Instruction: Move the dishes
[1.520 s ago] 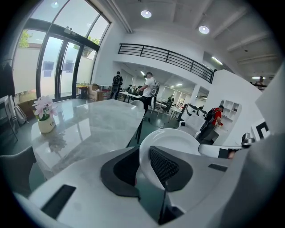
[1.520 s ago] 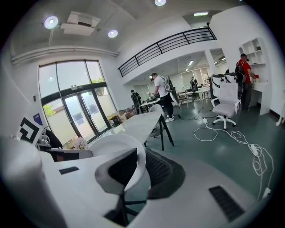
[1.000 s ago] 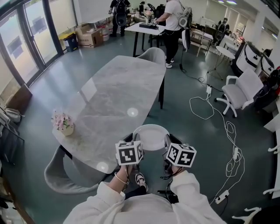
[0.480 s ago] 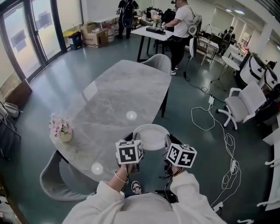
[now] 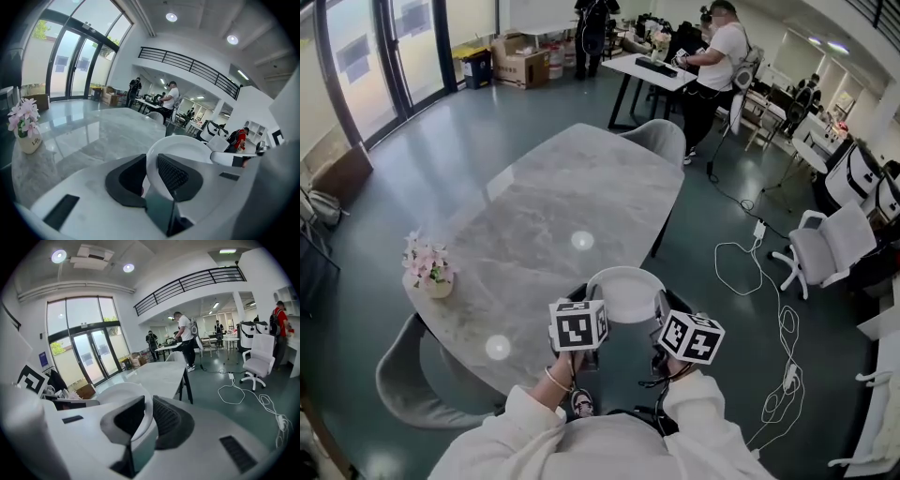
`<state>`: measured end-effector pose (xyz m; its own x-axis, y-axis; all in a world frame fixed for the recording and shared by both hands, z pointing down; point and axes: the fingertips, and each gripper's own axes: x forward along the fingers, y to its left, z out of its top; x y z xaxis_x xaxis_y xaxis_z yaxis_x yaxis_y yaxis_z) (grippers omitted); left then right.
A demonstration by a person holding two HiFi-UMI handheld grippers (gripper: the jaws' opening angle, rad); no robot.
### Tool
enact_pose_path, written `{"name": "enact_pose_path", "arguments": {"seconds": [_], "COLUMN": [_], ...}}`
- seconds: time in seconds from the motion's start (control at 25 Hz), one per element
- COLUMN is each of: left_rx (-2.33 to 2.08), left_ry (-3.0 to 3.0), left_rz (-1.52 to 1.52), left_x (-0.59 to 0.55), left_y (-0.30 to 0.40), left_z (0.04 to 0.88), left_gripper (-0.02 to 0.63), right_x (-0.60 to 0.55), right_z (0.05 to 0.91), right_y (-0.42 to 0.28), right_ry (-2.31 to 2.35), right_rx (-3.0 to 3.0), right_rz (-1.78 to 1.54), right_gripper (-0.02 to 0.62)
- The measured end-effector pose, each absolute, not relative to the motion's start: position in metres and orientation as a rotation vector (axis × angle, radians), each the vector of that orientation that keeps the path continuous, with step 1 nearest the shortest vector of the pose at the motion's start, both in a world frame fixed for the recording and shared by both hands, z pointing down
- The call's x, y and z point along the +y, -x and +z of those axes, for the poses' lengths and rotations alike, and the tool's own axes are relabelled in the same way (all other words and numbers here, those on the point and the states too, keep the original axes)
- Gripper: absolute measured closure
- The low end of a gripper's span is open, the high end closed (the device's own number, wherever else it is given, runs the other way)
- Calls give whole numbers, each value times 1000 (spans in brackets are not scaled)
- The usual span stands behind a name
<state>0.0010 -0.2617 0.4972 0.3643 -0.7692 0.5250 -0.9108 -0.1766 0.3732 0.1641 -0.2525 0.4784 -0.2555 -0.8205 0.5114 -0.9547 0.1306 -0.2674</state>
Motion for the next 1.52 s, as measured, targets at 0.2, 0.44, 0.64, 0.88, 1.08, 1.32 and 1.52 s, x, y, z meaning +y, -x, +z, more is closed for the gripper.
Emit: {"name": "enact_pose_path", "arguments": {"seconds": [0.2,0.44,0.64,0.88,1.08,1.32,1.52], "left_rx": [-1462,-1494,-1532,-1586,-1642,-1738,-1791], "left_ry": [-1972,-1954,-1906,-1847,-1783,-1679,-1596], "left_rz": [312,311,306,294,275,208,174], "left_x": [-268,-278,-291,-312,-335,-364,-381], "left_y": [6,8,16,16,17,25,29], "left_z": [502,501,507,510,511,509,509], "left_gripper": [534,534,534,534,534,534,534], "right_x": [-262,-279,-297,-329,-366,-412,-442], "right_z": [487,486,492,497,498,494,493], "right_y": [-158,-156,-147,-147,-144,-131,-122], "right_ry": [-1726,-1689,-1625,-1548,-1459,-1318,-1208], "right_rx": [-2161,-2182,-2205,-2234,-2262,-2319,-2359], "right_rz": [850,857,860,866,841,794,771], "right_gripper": [488,488,488,488,488,488,488]}}
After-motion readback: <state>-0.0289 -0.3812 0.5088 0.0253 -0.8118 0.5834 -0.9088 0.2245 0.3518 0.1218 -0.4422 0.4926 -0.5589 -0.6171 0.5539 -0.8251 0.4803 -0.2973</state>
